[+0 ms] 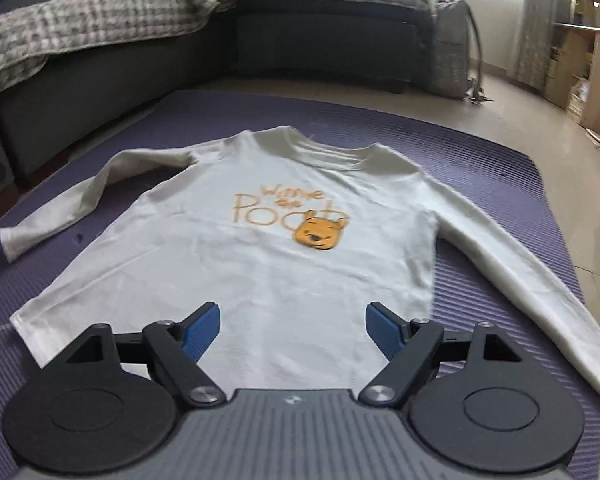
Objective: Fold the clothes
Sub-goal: 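Move the left gripper to the sleeve cuff and close on it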
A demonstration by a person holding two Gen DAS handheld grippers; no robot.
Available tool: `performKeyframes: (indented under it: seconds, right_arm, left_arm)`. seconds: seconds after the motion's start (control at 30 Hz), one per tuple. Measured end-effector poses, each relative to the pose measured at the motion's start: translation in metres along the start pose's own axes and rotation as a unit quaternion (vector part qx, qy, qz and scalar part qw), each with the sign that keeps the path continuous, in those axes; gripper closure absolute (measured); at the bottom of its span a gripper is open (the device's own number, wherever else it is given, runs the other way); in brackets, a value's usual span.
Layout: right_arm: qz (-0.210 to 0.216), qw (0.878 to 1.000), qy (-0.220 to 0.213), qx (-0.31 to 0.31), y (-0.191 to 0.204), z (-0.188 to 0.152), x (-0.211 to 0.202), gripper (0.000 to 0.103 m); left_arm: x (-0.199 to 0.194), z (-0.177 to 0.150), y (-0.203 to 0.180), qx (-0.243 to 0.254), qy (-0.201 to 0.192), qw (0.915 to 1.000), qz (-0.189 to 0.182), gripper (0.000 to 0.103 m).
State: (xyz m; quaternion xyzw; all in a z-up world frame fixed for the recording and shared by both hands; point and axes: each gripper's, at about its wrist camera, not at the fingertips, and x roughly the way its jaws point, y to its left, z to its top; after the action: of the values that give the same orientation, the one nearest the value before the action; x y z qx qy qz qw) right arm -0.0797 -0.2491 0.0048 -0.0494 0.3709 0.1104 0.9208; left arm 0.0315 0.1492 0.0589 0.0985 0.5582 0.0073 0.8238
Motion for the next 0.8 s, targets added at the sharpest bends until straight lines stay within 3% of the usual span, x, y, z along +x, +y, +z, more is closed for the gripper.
performKeyframes:
  seconds: [0.2,0.27,0.37,0.43,0.57,0.7,0.77,0.8]
  right_arm:
    - [0.014,1.000,-0.007,-0.018,0.010,0.002,0.003,0.023]
    - [0.021,1.000,-0.008,-0.014,0.010,0.003,0.003,0.023]
    - [0.032,0.999,-0.009,-0.007,0.012,0.005,0.004,0.023]
    - [0.036,0.999,-0.011,-0.007,0.013,0.006,0.004,0.023]
    - [0.034,0.999,-0.010,-0.037,0.023,0.003,0.002,0.023]
    - [0.035,0.998,-0.007,-0.052,0.029,0.001,0.001,0.023]
    - [0.036,0.998,-0.005,-0.057,0.032,0.000,0.001,0.023]
    - [0.036,0.998,-0.003,-0.060,0.033,0.000,0.002,0.023]
  left_arm:
    - [0.032,-0.002,0.039,-0.058,0.006,0.9969,-0.052,0.000]
    - [0.034,-0.005,0.054,-0.084,0.008,0.9928,-0.085,0.000]
    - [0.036,-0.013,0.074,-0.117,0.016,0.9877,-0.103,0.004]
    - [0.039,-0.018,0.084,-0.136,0.023,0.9840,-0.113,0.011]
    - [0.061,-0.034,0.105,-0.197,0.067,0.9673,-0.145,0.027]
    - [0.076,-0.046,0.110,-0.231,0.094,0.9562,-0.153,0.034]
    - [0.079,-0.047,0.107,-0.225,0.089,0.9599,-0.142,0.056]
    - [0.078,-0.047,0.103,-0.213,0.083,0.9650,-0.128,0.085]
